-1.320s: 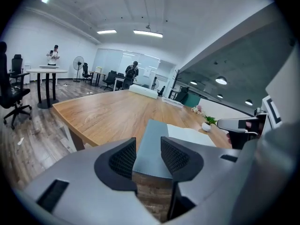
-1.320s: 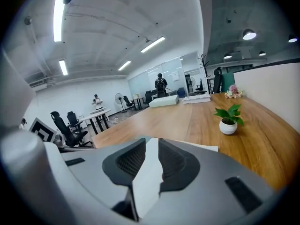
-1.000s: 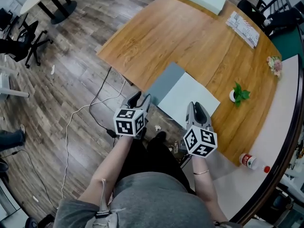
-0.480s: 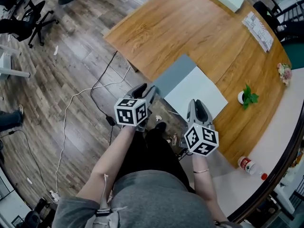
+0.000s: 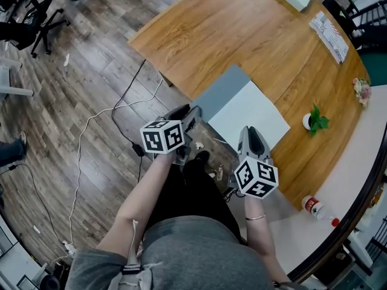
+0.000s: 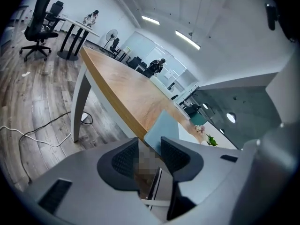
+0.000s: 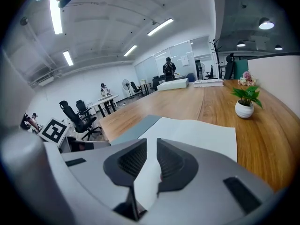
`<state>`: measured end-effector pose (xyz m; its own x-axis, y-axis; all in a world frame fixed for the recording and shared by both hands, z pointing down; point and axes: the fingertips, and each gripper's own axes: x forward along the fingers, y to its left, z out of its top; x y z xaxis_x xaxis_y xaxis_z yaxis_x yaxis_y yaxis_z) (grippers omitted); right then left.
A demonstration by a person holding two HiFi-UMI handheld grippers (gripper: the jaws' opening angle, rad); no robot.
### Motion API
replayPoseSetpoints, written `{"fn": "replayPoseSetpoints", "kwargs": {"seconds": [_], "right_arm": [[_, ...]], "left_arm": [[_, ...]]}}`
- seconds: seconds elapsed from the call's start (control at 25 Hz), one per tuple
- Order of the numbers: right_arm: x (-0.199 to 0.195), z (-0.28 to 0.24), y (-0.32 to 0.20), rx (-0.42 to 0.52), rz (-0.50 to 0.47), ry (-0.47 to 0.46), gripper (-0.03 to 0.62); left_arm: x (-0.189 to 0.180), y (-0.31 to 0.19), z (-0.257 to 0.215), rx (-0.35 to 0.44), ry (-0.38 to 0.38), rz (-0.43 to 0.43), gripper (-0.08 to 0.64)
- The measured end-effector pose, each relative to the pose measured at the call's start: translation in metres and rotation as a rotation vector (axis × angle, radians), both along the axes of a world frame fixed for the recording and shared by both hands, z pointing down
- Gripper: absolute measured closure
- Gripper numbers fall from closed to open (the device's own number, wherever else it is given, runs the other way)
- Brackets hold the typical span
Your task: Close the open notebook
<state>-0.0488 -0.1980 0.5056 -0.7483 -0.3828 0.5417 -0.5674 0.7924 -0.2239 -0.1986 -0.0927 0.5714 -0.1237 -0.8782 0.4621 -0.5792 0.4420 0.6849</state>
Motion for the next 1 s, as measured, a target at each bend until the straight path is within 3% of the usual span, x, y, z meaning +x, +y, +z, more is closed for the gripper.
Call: {"fn": "replayPoseSetpoints", "kwargs": {"seconds": [0.52,1.0], "right_arm": [[0.005,-0.008,0.003,0.024,0.05,0.005,0.528],[0.025,-0.011,0.013,0.04,0.151,0.015,0.531]], "left_arm": [[0.003,-0.003,-0.005,0.024,-0.003,0.049,0.477],[0.004,-0.003,-0.022,-0.004,-0.081,0.125,0.526]]}}
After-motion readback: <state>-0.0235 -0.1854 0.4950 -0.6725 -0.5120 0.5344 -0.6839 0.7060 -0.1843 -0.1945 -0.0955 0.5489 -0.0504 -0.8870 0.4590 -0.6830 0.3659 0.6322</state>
